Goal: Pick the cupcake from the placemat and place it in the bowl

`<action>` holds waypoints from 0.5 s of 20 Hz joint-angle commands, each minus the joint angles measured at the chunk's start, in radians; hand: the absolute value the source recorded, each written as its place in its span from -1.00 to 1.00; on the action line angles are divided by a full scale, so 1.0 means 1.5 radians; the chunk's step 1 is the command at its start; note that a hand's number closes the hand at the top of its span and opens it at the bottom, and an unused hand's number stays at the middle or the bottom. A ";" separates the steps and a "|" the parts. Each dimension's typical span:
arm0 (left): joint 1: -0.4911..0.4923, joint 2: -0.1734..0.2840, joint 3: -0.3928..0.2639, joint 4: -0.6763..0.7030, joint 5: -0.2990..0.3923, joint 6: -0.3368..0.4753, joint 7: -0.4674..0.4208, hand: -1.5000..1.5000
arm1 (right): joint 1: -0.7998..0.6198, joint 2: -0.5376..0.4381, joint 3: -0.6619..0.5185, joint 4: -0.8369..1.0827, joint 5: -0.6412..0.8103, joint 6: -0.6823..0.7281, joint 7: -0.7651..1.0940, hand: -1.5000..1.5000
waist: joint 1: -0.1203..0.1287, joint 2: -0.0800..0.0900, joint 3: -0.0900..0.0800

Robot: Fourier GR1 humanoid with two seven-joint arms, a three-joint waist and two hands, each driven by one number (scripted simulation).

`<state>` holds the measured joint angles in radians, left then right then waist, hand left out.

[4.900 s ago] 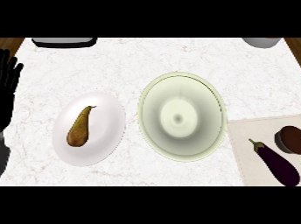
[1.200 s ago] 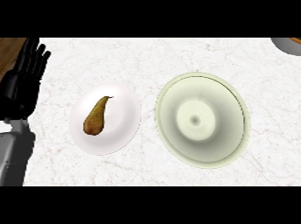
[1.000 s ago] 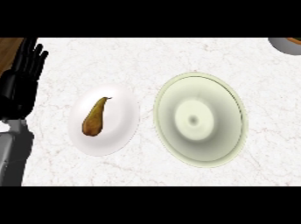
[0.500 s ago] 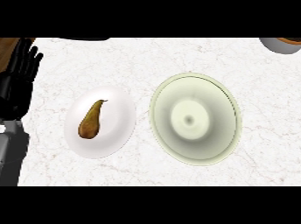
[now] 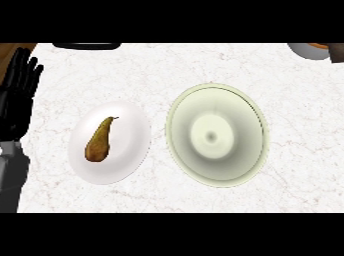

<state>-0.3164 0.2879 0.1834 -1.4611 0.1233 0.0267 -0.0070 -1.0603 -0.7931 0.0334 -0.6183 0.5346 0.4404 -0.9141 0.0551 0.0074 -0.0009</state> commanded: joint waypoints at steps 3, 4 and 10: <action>0.021 0.003 0.012 -0.003 0.010 -0.006 -0.008 0.00 | -0.041 0.065 0.079 -0.042 -0.021 0.164 -0.043 1.00 | -0.014 -0.007 -0.001; 0.048 0.015 0.023 -0.001 0.012 -0.018 -0.020 0.00 | -0.019 0.058 0.090 -0.047 -0.024 0.166 -0.051 1.00 | -0.019 -0.007 0.000; 0.049 0.002 0.016 -0.010 0.001 -0.001 -0.018 0.00 | -0.007 0.148 0.161 -0.126 -0.049 0.155 0.055 1.00 | -0.034 -0.009 0.000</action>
<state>-0.2638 0.3003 0.2113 -1.4744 0.1313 0.0219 -0.0198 -1.0769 -0.6427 0.2206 -0.7611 0.4795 0.5045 -0.7924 0.0148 -0.0048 -0.0013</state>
